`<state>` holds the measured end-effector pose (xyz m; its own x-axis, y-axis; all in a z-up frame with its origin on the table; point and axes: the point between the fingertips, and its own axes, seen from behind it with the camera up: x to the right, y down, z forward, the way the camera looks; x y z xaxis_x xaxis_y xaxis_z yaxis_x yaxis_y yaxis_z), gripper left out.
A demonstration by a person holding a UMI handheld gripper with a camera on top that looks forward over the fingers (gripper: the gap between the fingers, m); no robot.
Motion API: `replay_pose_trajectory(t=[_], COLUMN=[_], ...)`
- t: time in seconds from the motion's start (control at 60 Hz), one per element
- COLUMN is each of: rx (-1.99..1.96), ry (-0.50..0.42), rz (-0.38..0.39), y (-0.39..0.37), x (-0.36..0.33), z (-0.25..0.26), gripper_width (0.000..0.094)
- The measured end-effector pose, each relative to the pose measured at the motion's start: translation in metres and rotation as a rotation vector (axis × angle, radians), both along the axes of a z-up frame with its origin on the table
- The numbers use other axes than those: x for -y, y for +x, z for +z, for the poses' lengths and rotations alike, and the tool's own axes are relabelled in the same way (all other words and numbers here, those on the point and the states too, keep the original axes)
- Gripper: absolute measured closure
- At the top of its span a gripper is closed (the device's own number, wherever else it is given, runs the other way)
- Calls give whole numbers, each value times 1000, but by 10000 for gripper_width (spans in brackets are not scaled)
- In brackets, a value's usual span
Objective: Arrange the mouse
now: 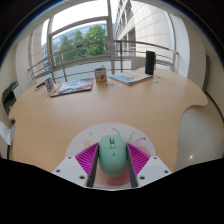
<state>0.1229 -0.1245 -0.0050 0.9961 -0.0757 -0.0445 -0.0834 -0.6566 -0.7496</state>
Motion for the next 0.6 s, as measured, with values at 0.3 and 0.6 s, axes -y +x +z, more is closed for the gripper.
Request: replay_pose_trajectory(t=[0.3,0.6], rx=[82,136], ry=[44,137], rz=[8,-1], y=[-3,-30], x=[42,157], z=[44,140], gripper_width=[77,88])
